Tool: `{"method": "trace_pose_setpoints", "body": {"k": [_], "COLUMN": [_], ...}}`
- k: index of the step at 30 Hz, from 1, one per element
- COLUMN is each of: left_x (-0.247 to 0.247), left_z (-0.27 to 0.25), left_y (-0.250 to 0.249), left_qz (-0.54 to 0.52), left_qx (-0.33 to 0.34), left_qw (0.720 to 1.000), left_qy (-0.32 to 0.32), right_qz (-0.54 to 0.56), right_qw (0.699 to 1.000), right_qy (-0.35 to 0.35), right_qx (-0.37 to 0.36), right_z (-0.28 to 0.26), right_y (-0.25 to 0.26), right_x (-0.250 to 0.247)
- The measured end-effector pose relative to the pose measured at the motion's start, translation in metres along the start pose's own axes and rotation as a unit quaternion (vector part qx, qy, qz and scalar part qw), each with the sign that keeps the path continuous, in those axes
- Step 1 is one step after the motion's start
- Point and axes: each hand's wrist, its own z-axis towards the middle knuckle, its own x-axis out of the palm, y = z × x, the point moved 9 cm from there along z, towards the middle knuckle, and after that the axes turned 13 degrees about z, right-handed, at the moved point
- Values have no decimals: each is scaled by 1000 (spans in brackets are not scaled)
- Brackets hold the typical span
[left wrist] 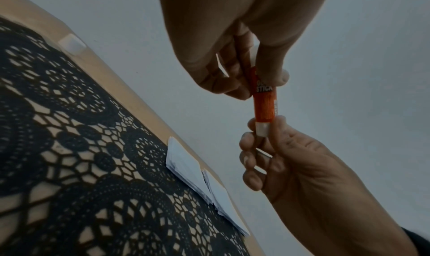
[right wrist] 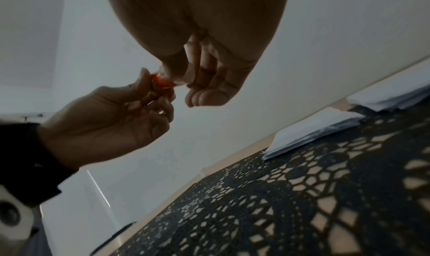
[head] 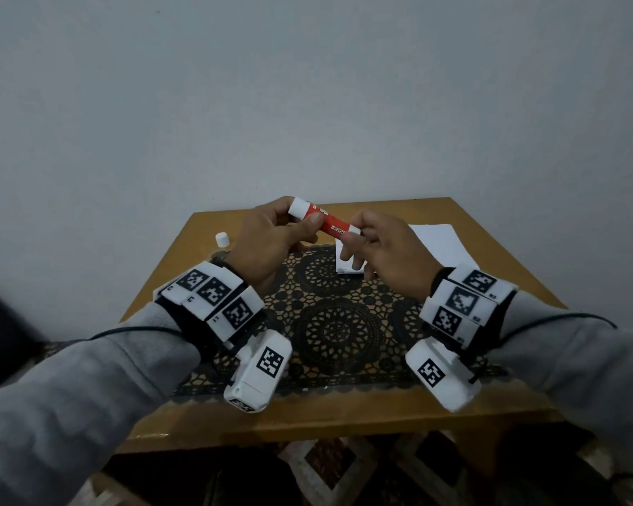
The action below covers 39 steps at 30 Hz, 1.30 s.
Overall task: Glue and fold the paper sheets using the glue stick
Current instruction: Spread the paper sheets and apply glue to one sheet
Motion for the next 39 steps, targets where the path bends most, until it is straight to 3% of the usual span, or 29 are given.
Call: {"method": "trace_pose_setpoints", "body": {"k": [4, 9, 14, 24, 39], "left_x": [-2, -2, -1, 5, 11], "left_z": [2, 2, 4, 3, 4], "left_y": [3, 11, 12, 4, 5], "left_qz": [16, 12, 16, 70, 73], "left_qx": [7, -6, 0, 36, 38], "left_qw": [1000, 1000, 1000, 996, 996], "left_qy": [1, 7, 0, -29, -23], "right_qz": [124, 74, 178, 216, 240], "right_qw": [987, 995, 972, 956, 952], "right_qy": [33, 47, 39, 34, 50], "right_qx": [93, 56, 148, 198, 184], "right_z": [-3, -3, -5, -10, -10], "right_y": [-12, -9, -26, -44, -42], "right_x": [10, 13, 15, 8, 3]}}
